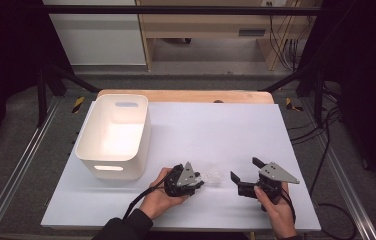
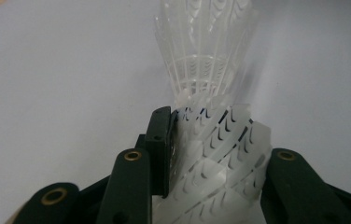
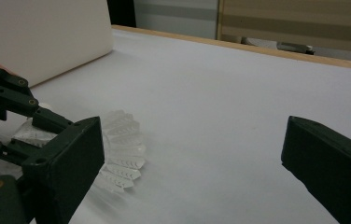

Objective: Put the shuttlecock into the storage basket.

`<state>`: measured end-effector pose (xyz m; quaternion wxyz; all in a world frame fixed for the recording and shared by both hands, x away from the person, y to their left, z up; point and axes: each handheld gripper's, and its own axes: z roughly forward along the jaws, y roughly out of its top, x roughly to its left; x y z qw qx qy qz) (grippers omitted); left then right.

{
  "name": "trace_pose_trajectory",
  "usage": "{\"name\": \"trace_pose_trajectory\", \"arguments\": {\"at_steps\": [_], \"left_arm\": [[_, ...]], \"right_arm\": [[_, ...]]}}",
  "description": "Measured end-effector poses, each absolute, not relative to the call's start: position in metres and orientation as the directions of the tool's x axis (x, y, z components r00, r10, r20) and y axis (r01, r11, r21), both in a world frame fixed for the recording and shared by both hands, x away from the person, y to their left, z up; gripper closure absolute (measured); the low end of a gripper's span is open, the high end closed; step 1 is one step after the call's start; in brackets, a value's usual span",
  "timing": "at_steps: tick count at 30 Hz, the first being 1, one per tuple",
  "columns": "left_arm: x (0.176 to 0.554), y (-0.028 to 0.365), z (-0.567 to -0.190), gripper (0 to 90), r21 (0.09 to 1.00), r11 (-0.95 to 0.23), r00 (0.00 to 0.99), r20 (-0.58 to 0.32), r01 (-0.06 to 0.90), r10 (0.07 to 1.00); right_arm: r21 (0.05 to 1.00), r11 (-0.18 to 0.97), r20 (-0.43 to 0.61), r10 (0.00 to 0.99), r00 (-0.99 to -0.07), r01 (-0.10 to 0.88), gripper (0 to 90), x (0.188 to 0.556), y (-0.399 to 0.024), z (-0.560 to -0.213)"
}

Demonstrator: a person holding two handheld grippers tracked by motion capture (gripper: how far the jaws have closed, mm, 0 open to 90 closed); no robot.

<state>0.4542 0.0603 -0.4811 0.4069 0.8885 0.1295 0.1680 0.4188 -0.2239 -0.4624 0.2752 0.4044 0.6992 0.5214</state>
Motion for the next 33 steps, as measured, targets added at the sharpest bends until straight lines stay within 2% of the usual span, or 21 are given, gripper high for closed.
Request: {"name": "trace_pose_trajectory", "arguments": {"at_steps": [12,18,23,33], "left_arm": [[0.458,0.050,-0.480,64.3,0.733,-0.672,0.914,0.195,0.105,0.355],[0.460,0.047,-0.483,56.6,0.730,-0.671,0.912,0.179,0.128,0.369],[0.459,0.047,-0.483,64.1,0.723,-0.684,0.914,0.206,0.097,0.348],[0.459,0.055,-0.472,64.7,0.777,-0.616,0.902,0.166,0.130,0.399]], "right_arm": [[0.950,0.134,0.035,0.850,-0.525,0.281,5.8,0.419,-0.222,-0.463],[0.951,0.134,0.035,0.848,-0.529,0.279,5.8,0.419,-0.223,-0.463],[0.951,0.129,0.037,0.853,-0.521,0.279,5.8,0.419,-0.224,-0.462],[0.958,0.113,0.038,0.861,-0.507,0.263,5.8,0.418,-0.229,-0.459]]}}
